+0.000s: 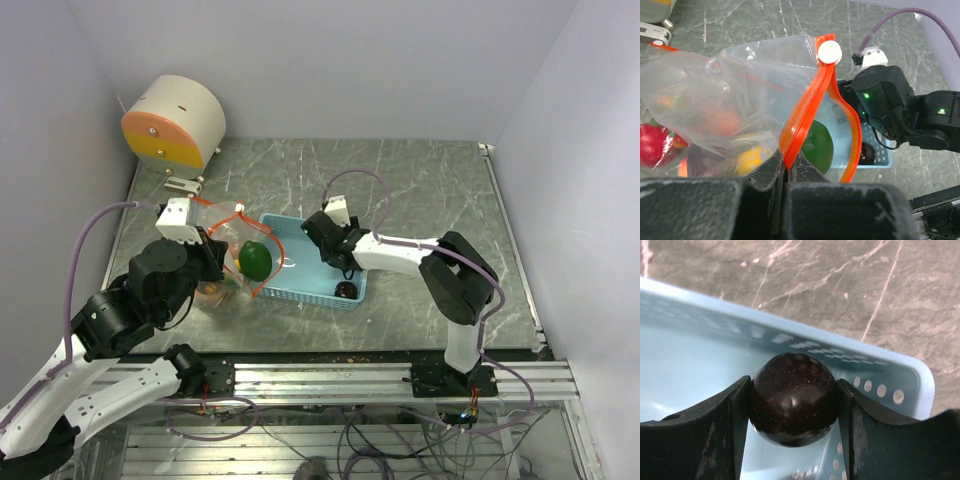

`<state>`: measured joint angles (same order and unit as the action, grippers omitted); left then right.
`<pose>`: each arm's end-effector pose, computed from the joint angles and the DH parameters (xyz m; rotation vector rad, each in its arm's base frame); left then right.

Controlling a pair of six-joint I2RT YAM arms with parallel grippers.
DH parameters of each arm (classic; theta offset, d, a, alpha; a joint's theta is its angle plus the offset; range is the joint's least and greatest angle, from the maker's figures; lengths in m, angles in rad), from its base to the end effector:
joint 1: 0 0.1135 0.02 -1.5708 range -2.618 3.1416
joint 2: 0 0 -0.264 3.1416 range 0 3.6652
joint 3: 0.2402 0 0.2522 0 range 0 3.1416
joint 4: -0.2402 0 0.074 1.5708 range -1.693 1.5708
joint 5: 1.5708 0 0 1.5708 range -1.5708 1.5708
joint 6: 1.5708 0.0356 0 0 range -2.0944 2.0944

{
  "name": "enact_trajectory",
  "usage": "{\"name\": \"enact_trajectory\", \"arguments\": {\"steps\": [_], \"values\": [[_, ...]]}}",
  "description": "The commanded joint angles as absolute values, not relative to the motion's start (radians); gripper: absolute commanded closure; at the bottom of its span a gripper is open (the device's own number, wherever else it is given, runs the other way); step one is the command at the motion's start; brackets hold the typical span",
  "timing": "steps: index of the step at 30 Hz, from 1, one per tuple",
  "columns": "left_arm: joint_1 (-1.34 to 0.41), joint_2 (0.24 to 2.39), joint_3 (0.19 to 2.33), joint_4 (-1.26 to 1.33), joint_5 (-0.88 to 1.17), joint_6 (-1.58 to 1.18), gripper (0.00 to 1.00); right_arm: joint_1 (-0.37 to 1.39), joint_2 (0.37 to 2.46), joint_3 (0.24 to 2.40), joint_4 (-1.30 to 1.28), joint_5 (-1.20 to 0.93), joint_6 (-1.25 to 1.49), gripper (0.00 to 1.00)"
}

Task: Place the food in the zip-top bag and seal the zipper
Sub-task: Pick up the fake fruit from the bin, then place the fake fruit in the zipper food storage bag.

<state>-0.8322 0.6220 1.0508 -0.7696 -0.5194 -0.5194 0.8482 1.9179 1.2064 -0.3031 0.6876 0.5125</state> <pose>0.0818 -0.0636 0.3887 -0.0550 1.8874 -0.4353 0.2736 0.2762 0.1610 -0.1515 2.2920 -0.2256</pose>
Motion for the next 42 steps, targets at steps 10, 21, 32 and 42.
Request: {"name": "enact_trajectory", "arguments": {"steps": [10,21,32,42], "values": [[-0.834,0.631,1.061,-0.743,-0.519,-0.527,0.93,0.860,1.207,0.870,0.204,-0.063,0.391,0.81],[-0.834,0.663,1.059,-0.706,-0.481,-0.539,0.93,0.953,1.352,0.970,0.584,-0.483,0.489,0.82],[-0.834,0.668,1.061,-0.692,-0.470,-0.540,0.93,1.045,1.525,1.157,0.412,-0.243,0.383,0.77],[-0.834,0.651,1.081,-0.716,-0.494,-0.540,0.93,1.067,1.514,1.117,0.335,-0.096,0.350,0.62]]}}
